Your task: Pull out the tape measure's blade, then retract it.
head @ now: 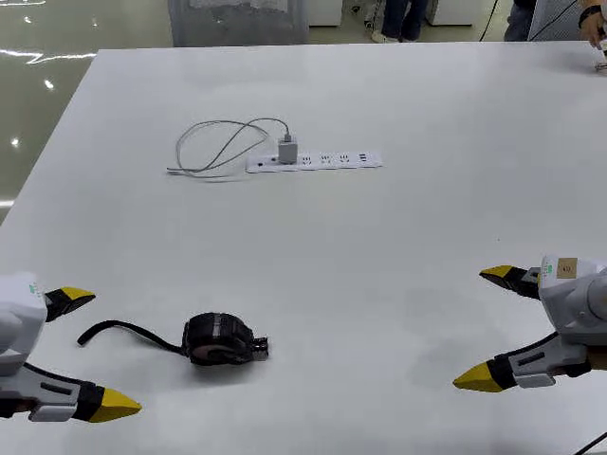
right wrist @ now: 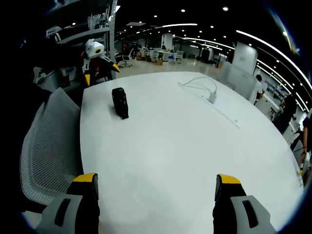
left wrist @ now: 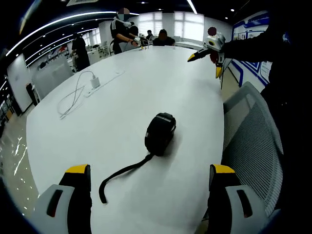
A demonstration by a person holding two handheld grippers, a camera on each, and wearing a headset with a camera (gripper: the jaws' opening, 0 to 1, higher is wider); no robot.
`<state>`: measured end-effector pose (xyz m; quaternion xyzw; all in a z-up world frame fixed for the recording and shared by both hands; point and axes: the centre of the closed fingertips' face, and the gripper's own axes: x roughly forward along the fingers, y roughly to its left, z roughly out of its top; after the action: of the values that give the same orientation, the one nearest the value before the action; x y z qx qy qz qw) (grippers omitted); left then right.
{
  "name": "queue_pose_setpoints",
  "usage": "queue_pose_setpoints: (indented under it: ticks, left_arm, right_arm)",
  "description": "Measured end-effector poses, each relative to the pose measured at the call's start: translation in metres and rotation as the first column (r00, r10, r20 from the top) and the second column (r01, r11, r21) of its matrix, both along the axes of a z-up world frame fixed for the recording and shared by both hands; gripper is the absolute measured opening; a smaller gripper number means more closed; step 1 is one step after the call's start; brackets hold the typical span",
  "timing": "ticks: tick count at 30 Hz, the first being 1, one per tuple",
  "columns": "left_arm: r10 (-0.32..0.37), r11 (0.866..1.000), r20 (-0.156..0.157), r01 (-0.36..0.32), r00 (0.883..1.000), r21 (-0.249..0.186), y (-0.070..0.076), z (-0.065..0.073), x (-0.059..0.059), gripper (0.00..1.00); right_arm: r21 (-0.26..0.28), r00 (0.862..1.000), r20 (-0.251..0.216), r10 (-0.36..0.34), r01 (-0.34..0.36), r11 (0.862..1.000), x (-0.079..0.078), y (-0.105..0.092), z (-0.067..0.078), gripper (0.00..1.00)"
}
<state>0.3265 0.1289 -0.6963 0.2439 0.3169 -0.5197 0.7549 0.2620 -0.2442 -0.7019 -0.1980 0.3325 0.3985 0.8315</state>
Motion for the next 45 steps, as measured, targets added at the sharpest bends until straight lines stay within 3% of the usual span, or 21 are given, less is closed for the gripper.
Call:
queue_pose_setpoints:
  ticks: [3, 6, 8, 10, 12, 14, 18, 22, 23, 28, 32, 34, 36, 39, 45]
  left_arm:
    - [-0.023, 0.999, 0.006, 0.023, 1.000, 0.024, -0.009, 0.005, 0.003, 0.99]
    - [-0.048, 0.999, -0.003, 0.048, 0.999, 0.013, -0.021, 0.012, 0.003, 0.99]
    - [-0.089, 0.996, 0.033, 0.088, 0.996, 0.030, -0.027, 0.014, 0.007, 0.99]
    - [-0.103, 0.994, 0.038, 0.102, 0.994, 0.028, -0.034, 0.014, 0.010, 0.97]
    - [-0.114, 0.993, 0.018, 0.113, 0.993, 0.038, -0.037, 0.012, 0.010, 0.95]
    - [-0.124, 0.991, 0.024, 0.123, 0.992, 0.052, -0.039, 0.009, 0.014, 0.95]
    - [-0.138, 0.988, 0.001, 0.138, 0.990, 0.074, -0.044, 0.002, 0.017, 0.91]
    - [-0.164, 0.982, -0.019, 0.165, 0.986, 0.090, -0.050, -0.006, 0.013, 0.88]
    - [-0.170, 0.981, -0.037, 0.172, 0.985, 0.094, -0.051, -0.009, 0.011, 0.87]
    - [-0.195, 0.975, -0.053, 0.199, 0.979, 0.102, -0.058, -0.015, 0.010, 0.86]
    - [-0.224, 0.966, -0.045, 0.227, 0.974, 0.122, -0.065, -0.018, 0.012, 0.83]
    - [-0.245, 0.959, -0.011, 0.244, 0.970, 0.148, -0.067, -0.018, 0.017, 0.81]
    - [-0.250, 0.956, -0.016, 0.249, 0.968, 0.155, -0.071, -0.017, 0.018, 0.77]
    - [-0.253, 0.956, -0.028, 0.255, 0.967, 0.143, -0.076, -0.016, 0.019, 0.78]
    - [-0.278, 0.946, -0.031, 0.280, 0.960, 0.163, -0.081, -0.017, 0.018, 0.77]
  right_arm:
    - [0.002, 1.000, 0.006, 0.021, -0.021, 1.000, 0.003, 0.006, 0.001, 0.99]
    - [0.006, 1.000, 0.007, 0.029, -0.029, 1.000, 0.006, 0.010, 0.004, 0.99]
    - [0.010, 0.999, 0.011, 0.037, -0.037, 0.999, 0.009, 0.013, 0.006, 0.99]
    - [0.008, 0.999, 0.011, 0.053, -0.053, 0.999, 0.010, 0.016, 0.006, 0.99]
    - [0.006, 0.998, 0.008, 0.062, -0.062, 0.998, 0.012, 0.019, 0.006, 0.99]
    - [0.004, 0.998, 0.007, 0.068, -0.068, 0.998, 0.015, 0.023, 0.006, 0.99]
    - [0.014, 0.997, 0.008, 0.081, -0.081, 0.997, 0.020, 0.033, 0.007, 0.99]
    - [0.014, 0.995, 0.007, 0.103, -0.103, 0.995, 0.023, 0.040, 0.004, 0.99]
    - [0.014, 0.994, 0.005, 0.108, -0.108, 0.994, 0.024, 0.041, 0.003, 0.99]
    - [0.014, 0.993, -0.005, 0.119, -0.119, 0.993, 0.027, 0.048, -0.001, 0.99]
    - [0.007, 0.990, -0.007, 0.141, -0.141, 0.990, 0.030, 0.056, -0.005, 0.99]
    - [0.008, 0.989, -0.005, 0.149, -0.149, 0.989, 0.032, 0.059, -0.006, 0.99]
    - [0.014, 0.988, 0.002, 0.157, -0.157, 0.988, 0.035, 0.062, -0.007, 0.97]
    - [0.018, 0.986, 0.009, 0.169, -0.169, 0.985, 0.036, 0.069, -0.006, 0.97]
    - [0.019, 0.980, 0.005, 0.197, -0.197, 0.980, 0.037, 0.075, -0.008, 0.96]
